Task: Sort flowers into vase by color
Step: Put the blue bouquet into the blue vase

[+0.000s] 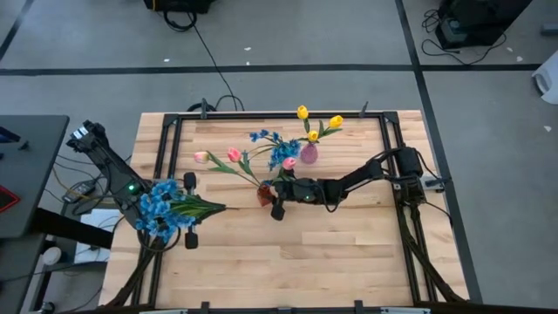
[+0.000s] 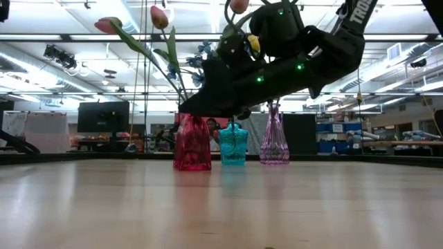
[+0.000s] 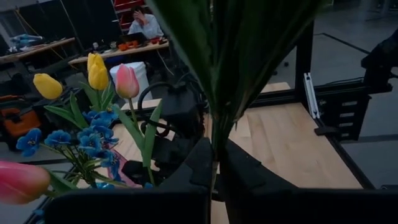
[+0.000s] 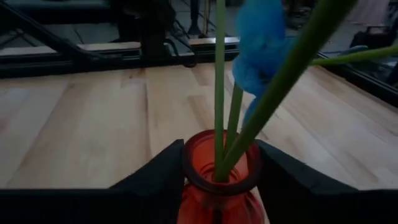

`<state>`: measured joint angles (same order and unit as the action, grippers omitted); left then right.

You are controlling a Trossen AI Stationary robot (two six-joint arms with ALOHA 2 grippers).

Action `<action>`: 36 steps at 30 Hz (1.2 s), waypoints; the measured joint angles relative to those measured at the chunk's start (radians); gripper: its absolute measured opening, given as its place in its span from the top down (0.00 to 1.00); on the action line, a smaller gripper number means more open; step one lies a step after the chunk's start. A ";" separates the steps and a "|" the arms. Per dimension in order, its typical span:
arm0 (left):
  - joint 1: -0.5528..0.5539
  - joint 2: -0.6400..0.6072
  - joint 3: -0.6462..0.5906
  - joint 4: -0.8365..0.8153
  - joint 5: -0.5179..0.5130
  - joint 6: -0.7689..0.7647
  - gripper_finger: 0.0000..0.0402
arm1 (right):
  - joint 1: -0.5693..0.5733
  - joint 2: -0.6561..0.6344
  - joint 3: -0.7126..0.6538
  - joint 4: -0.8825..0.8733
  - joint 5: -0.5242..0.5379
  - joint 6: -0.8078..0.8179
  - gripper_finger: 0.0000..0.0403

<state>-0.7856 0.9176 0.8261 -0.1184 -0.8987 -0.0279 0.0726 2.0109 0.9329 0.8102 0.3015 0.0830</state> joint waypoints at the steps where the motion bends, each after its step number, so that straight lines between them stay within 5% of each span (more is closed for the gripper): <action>1: 0.000 0.000 0.000 0.000 0.000 0.000 0.95 | 0.000 -0.001 0.000 -0.004 0.004 -0.004 0.58; 15: 0.000 -0.010 0.000 -0.054 -0.003 -0.010 0.95 | 0.097 -0.404 -0.044 -0.651 0.041 0.038 0.55; 30: 0.098 0.043 0.000 -0.070 -0.026 -0.075 0.95 | 0.271 -0.911 -0.573 -0.508 0.389 0.209 0.53; 36: 0.266 0.155 -0.034 -0.003 0.113 -0.055 0.95 | 0.248 -0.991 -0.685 -0.460 0.454 0.247 0.53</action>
<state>-0.5195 1.0727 0.7918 -0.1217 -0.7856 -0.0826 0.3209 1.0198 0.2481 0.3501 0.7554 0.3302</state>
